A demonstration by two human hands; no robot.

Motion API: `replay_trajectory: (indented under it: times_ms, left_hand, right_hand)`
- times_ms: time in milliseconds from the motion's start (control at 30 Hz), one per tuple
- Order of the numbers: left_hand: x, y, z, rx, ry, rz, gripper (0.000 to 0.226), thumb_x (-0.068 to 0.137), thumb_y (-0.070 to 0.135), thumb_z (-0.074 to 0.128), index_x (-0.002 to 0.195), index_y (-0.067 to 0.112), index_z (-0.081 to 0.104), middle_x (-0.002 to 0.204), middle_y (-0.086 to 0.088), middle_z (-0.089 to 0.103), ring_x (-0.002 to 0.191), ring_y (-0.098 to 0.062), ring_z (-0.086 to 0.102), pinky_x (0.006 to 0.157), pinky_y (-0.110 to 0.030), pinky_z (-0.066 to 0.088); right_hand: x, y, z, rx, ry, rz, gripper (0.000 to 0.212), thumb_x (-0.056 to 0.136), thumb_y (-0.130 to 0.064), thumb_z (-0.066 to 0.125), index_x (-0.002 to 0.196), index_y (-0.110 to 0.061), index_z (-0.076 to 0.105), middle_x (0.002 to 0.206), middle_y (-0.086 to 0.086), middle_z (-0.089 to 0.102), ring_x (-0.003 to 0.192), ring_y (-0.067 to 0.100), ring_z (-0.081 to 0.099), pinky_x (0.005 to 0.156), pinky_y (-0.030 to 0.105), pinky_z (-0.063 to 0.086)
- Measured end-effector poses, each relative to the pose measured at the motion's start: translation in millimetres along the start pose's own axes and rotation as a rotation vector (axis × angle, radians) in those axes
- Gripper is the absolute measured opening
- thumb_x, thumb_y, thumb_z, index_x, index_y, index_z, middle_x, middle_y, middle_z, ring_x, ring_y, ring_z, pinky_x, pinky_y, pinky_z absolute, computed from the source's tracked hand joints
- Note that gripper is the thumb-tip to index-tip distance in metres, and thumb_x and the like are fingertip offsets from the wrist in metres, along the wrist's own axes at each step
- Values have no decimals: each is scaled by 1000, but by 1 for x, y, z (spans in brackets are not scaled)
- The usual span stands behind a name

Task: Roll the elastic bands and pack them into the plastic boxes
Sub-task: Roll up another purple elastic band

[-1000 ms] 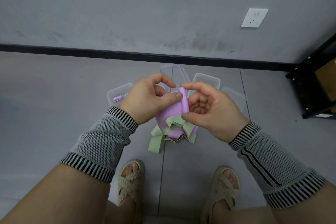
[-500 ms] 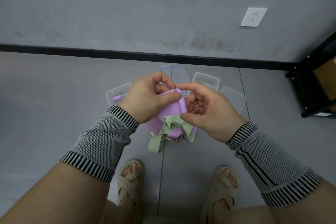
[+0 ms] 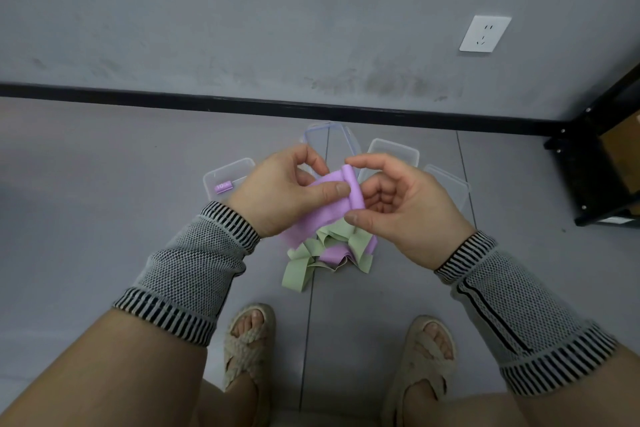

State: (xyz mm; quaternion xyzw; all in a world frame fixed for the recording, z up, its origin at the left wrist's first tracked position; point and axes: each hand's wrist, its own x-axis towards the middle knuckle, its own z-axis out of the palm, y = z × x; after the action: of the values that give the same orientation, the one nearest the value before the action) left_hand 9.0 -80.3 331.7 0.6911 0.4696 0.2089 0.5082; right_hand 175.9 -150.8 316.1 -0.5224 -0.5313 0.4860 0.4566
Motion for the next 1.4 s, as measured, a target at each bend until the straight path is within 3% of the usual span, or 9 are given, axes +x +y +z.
replay_trajectory:
  times_ms: [133, 300, 500, 667, 733, 800, 1000, 1267, 1400]
  left_hand:
    - [-1, 1, -3, -85, 6, -15, 19, 78, 13, 73, 83, 15, 55, 56, 0, 68, 48, -10, 61, 46, -22, 49]
    - [1, 6, 6, -215, 68, 54, 18, 76, 11, 74, 79, 14, 57, 63, -1, 70, 55, -10, 62, 55, -21, 50]
    - [2, 6, 13, -154, 119, 100, 16, 76, 10, 75, 75, 15, 60, 63, -1, 69, 57, -10, 61, 59, -25, 51]
    - [2, 7, 6, -185, 109, 66, 16, 83, 8, 67, 93, 20, 62, 65, 3, 69, 55, -6, 61, 56, -20, 50]
    - [0, 9, 5, -224, 95, 55, 20, 86, 5, 62, 103, 15, 62, 68, 1, 69, 49, -2, 59, 47, -14, 47]
    - [1, 8, 5, -232, 94, 69, 24, 87, 4, 61, 109, 12, 61, 65, 5, 69, 52, 0, 59, 51, -12, 47]
    - [4, 4, 8, -189, 100, 126, 17, 87, 4, 62, 96, 18, 64, 62, 8, 64, 66, -7, 59, 71, -19, 49]
    - [4, 3, 12, -202, 99, 108, 13, 79, 13, 70, 85, 21, 62, 63, 5, 65, 66, -15, 54, 65, -24, 44]
    - [3, 6, 14, -261, 101, 98, 14, 87, 4, 62, 84, 17, 60, 72, -17, 63, 69, -20, 47, 64, -25, 39]
  right_hand:
    - [1, 1, -4, -15, 24, -8, 58, 71, 10, 74, 110, -30, 56, 75, 1, 65, 71, 19, 60, 75, 31, 54]
    - [1, 2, 3, -89, 8, -33, 58, 72, 7, 75, 109, -33, 56, 75, 7, 64, 68, 19, 58, 69, 27, 52]
    - [1, 2, 3, -130, 30, -71, 60, 72, 7, 74, 109, -37, 57, 76, 14, 60, 66, 19, 55, 67, 27, 51]
    - [1, -1, 4, 19, 56, -31, 56, 77, 8, 69, 113, -32, 56, 81, 2, 63, 73, 16, 59, 74, 32, 53]
    - [1, -1, 3, 64, 94, -21, 48, 78, 7, 69, 108, -29, 57, 82, 3, 65, 75, 18, 62, 75, 32, 54]
    - [1, -2, 3, 100, 146, -6, 39, 78, 7, 69, 100, -23, 59, 80, 1, 66, 74, 17, 63, 73, 27, 55]
    - [5, -2, 3, 148, 333, -22, 23, 81, 7, 66, 81, -16, 65, 70, -7, 68, 67, 8, 64, 69, 21, 55]
    - [6, -3, 1, 46, 384, -33, 28, 81, 5, 66, 80, -23, 66, 77, -6, 69, 72, 9, 66, 72, 23, 56]
    - [6, -5, 3, 59, 399, -14, 29, 80, 5, 67, 87, -22, 64, 87, -1, 69, 78, 10, 66, 74, 24, 56]
